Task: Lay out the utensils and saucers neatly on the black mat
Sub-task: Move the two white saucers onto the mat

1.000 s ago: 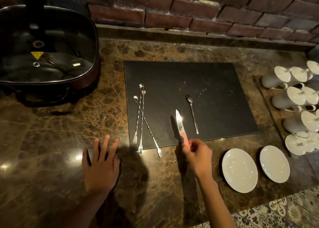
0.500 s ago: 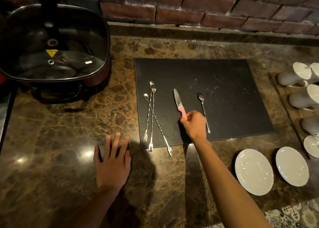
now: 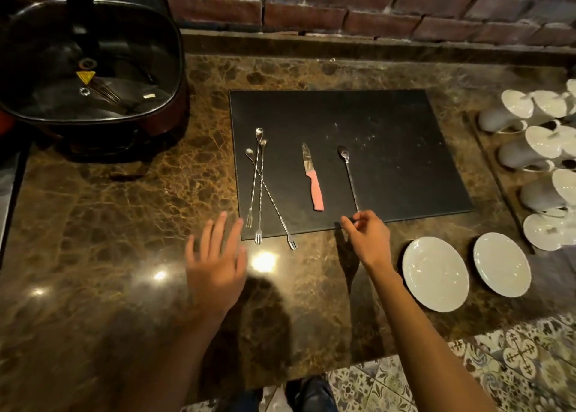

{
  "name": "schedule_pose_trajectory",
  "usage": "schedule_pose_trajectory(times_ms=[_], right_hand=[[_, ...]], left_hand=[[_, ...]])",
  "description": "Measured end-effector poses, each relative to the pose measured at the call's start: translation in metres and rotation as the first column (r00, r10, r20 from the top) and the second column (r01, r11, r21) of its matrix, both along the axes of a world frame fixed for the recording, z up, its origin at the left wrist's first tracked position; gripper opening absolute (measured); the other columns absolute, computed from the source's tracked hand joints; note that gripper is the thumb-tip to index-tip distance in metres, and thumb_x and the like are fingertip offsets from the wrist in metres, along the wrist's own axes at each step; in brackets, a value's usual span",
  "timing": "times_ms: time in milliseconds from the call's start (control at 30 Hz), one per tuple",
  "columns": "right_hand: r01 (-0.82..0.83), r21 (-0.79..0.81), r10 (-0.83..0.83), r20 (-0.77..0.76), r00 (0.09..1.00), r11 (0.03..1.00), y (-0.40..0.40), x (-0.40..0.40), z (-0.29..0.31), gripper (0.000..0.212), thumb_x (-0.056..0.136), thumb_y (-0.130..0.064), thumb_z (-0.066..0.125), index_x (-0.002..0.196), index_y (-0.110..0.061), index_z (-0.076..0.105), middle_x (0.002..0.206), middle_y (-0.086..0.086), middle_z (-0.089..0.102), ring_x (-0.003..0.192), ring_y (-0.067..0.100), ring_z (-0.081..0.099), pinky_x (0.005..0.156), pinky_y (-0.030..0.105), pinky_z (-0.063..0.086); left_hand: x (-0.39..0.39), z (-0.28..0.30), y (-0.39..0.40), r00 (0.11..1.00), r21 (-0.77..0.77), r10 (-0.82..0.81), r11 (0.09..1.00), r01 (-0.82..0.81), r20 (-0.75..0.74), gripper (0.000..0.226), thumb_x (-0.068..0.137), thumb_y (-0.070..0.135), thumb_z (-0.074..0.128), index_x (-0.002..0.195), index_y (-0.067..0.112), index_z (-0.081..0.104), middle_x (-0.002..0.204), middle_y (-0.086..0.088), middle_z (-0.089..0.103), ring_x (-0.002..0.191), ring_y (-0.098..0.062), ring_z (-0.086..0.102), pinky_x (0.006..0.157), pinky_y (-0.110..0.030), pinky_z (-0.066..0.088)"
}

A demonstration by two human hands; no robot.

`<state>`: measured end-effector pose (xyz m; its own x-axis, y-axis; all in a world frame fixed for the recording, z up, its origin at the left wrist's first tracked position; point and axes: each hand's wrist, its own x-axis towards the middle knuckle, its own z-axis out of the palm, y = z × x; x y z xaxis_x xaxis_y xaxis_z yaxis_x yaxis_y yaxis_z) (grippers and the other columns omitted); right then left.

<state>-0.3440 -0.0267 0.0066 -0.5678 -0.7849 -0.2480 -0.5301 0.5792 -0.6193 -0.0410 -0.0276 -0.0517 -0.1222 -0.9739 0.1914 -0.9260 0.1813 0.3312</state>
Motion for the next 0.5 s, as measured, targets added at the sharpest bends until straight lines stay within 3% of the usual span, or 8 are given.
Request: schedule_pose_trajectory(times_ms=[100,200,300,400,500], right_hand=[[0.056,0.048,-0.057,0.019,0.998,0.997,0.040,-0.021,0.005,0.019,0.092,-0.043,0.064,0.097,-0.027,0.055,0.080,-0.008,0.062,0.073,0.006,0.060,0.067,0.019,0.044],[0.118,0.016,-0.118,-0.016,0.993,0.993,0.076,-0.048,0.008,0.017,0.094,-0.040,0.063,0.097,-0.025,0.058,0.085,-0.005,0.064,0.075,0.008,0.060,0.077,0.028,0.049],[0.088,-0.007,-0.087,-0.204,0.975,0.996,0.112,-0.092,0.014,0.020,0.096,-0.037,0.059,0.096,-0.017,0.065,0.091,0.003,0.069,0.078,0.016,0.063,0.079,0.032,0.051],[0.067,0.108,-0.022,-0.375,0.927,0.992,0.143,-0.143,0.018,0.034,0.097,-0.043,0.055,0.105,-0.012,0.064,0.103,0.010,0.069,0.089,0.027,0.066,0.079,0.037,0.052],[0.120,0.290,-0.018,-0.334,0.943,0.949,0.165,-0.181,0.015,0.045,0.098,-0.054,0.044,0.107,-0.010,0.054,0.103,0.018,0.069,0.091,0.036,0.067,0.080,0.047,0.053]], left_hand=[[-0.053,0.020,0.014,0.994,0.000,-0.099,0.995,0.099,-0.040,0.052,0.106,0.042,0.036,0.157,0.036,0.040,0.168,0.002,0.036,0.153,-0.021,0.038,0.123,-0.056,0.028],[-0.105,0.022,0.035,0.973,0.035,-0.220,0.974,0.223,-0.073,0.053,0.106,0.043,0.035,0.159,0.040,0.032,0.171,0.005,0.031,0.157,-0.018,0.029,0.125,-0.054,0.023],[-0.154,0.012,0.055,0.960,0.095,-0.274,0.955,0.279,-0.066,0.053,0.107,0.045,0.031,0.160,0.041,0.028,0.172,0.006,0.027,0.159,-0.020,0.026,0.126,-0.053,0.020],[-0.188,-0.007,0.072,0.954,0.124,-0.301,0.947,0.297,0.010,0.053,0.107,0.046,0.031,0.160,0.046,0.027,0.171,0.005,0.027,0.158,-0.021,0.028,0.127,-0.051,0.013],[-0.207,-0.025,0.083,0.963,0.112,-0.255,0.963,0.244,0.088,0.051,0.108,0.045,0.033,0.159,0.044,0.031,0.170,0.000,0.032,0.157,-0.026,0.031,0.125,-0.059,0.020]])
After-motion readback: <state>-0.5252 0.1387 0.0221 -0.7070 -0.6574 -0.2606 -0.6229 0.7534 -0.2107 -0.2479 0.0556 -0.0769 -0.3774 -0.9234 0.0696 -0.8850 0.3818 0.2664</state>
